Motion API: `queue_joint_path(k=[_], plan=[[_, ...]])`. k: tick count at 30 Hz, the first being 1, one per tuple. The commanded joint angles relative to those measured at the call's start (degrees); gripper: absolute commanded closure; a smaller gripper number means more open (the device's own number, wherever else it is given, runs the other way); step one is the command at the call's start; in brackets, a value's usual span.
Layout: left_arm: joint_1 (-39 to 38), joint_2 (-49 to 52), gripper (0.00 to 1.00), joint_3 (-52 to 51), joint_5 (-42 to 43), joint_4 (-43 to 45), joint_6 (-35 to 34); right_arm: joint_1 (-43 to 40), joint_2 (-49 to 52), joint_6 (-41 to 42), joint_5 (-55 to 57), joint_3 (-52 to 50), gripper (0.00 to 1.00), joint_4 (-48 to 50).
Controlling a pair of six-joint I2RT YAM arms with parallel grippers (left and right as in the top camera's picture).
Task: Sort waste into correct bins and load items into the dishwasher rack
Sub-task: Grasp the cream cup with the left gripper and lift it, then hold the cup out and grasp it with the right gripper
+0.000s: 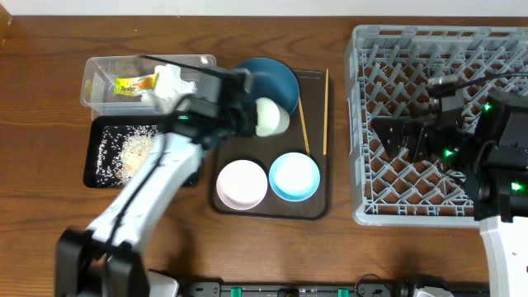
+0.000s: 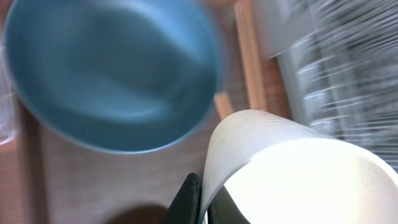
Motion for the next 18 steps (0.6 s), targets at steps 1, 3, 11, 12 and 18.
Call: queue_joint_path(k=[1,3,11,12,18], plan=[[4.33,-2.12,0.94,1.33,23.67,-0.11,-4.28,1.64,1.38,1.18,-10.12,0.63,0.01,3.41],[6.69,-1.92,0.94,1.31,34.36,-0.13,-4.44,3.26,2.84,1.16,-15.37,0.50,0.01,6.88],[9.92,-1.27,0.94,1.29,56.63,-0.28,-4.61,11.17,11.17,-1.20,-35.50,0.50,0.08,22.45],[10.03,-1.27,0.94,1.29,57.88,-0.28,-4.92,11.78,12.13,-1.20,-36.76,0.50,0.08,23.65],[10.51,-1.27,0.94,1.31,60.30,1.31,-5.55,14.38,17.18,-1.29,-45.86,0.50,0.08,30.03]])
